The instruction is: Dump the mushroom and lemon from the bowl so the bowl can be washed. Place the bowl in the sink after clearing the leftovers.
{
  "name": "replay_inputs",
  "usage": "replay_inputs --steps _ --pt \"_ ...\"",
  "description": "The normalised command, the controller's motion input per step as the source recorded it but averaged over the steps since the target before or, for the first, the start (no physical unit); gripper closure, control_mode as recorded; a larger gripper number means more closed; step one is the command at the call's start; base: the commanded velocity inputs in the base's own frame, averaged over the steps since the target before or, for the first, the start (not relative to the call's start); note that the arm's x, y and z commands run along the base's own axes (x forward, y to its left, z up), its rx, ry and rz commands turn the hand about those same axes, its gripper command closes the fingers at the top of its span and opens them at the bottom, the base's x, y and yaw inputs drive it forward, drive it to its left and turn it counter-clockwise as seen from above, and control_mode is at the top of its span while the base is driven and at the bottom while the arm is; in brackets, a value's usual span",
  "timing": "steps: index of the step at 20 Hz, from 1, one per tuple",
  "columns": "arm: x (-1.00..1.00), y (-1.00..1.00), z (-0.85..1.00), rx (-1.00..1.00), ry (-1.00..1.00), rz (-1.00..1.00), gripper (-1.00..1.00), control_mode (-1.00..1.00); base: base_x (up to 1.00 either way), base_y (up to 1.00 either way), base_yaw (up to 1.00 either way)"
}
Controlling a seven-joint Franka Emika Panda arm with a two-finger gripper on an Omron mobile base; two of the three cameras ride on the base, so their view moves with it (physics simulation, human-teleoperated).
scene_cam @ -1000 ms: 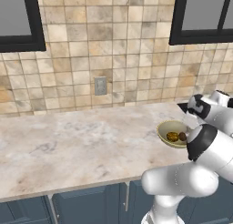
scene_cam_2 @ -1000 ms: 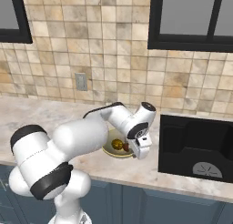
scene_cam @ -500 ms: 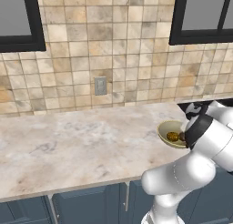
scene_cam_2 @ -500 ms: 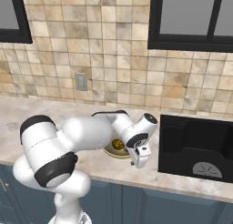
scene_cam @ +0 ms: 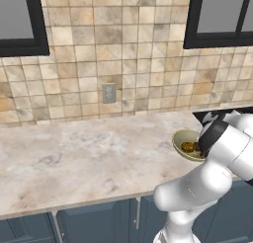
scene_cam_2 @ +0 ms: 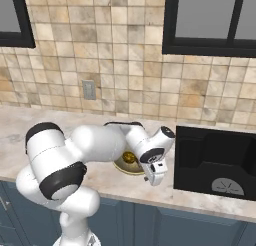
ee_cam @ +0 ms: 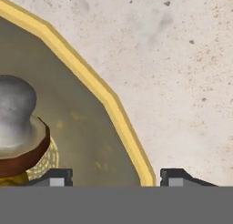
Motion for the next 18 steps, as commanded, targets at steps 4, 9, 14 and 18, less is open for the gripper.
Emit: replay_inputs --steps 4,9,14,18 --pt "0.0 0.0 0.0 0.0 0.0 0.0 1.0 -1.0 0.0 0.0 0.0" --pt "0.0 0.0 0.0 0.0 0.0 0.0 1.0 -1.0 0.0 0.0 0.0" --pt "0.0 0.0 0.0 0.0 -0.01 0.0 1.0 -1.0 0.0 0.0 0.0" --pt "-0.18 0.03 0.24 0.01 -0.19 0.0 1.0 -1.0 0.0 0.0 0.0"
